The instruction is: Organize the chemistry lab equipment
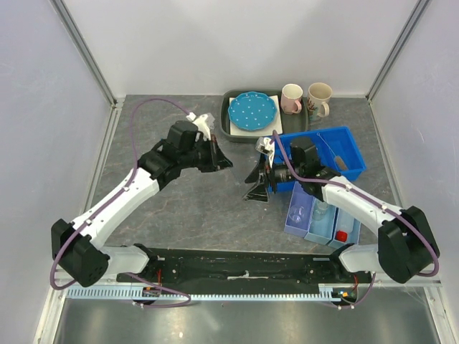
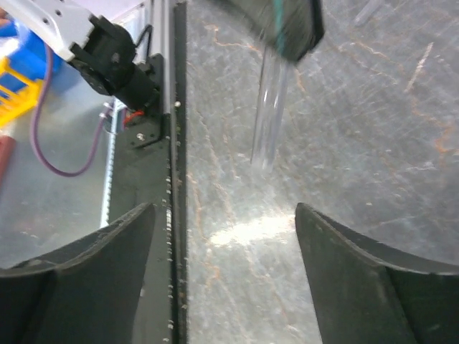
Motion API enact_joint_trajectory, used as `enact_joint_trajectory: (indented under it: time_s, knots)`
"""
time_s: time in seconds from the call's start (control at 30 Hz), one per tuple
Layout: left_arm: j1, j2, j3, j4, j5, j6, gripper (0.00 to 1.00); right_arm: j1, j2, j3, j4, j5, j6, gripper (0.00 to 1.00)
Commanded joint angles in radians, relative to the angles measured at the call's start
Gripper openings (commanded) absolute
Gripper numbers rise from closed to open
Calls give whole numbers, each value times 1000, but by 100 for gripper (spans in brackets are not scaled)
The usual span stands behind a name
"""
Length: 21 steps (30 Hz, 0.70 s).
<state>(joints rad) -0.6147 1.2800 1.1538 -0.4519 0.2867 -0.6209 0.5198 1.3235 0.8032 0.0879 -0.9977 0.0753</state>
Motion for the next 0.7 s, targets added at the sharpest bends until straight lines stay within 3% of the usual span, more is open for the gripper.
enact_joint_trajectory:
  time_s: [0.0,0.1,0.27,0.5,0.67]
  knots:
    - [121,-50,-3,10,-138,84,2,-59,-35,70,-138,-28,-209,91]
    - [231,-31,-8,80,-188,125,2,-109,-56,64,-139,-41,-219,96]
    - [335,132,59,220,-309,210,2,-127,-84,50,-125,-48,-220,98]
    - [356,398,259,323,-446,300,2,-132,-96,53,-139,-41,-244,98]
    - [368,556,403,331,-463,325,2,-133,-93,62,-163,-36,-264,98]
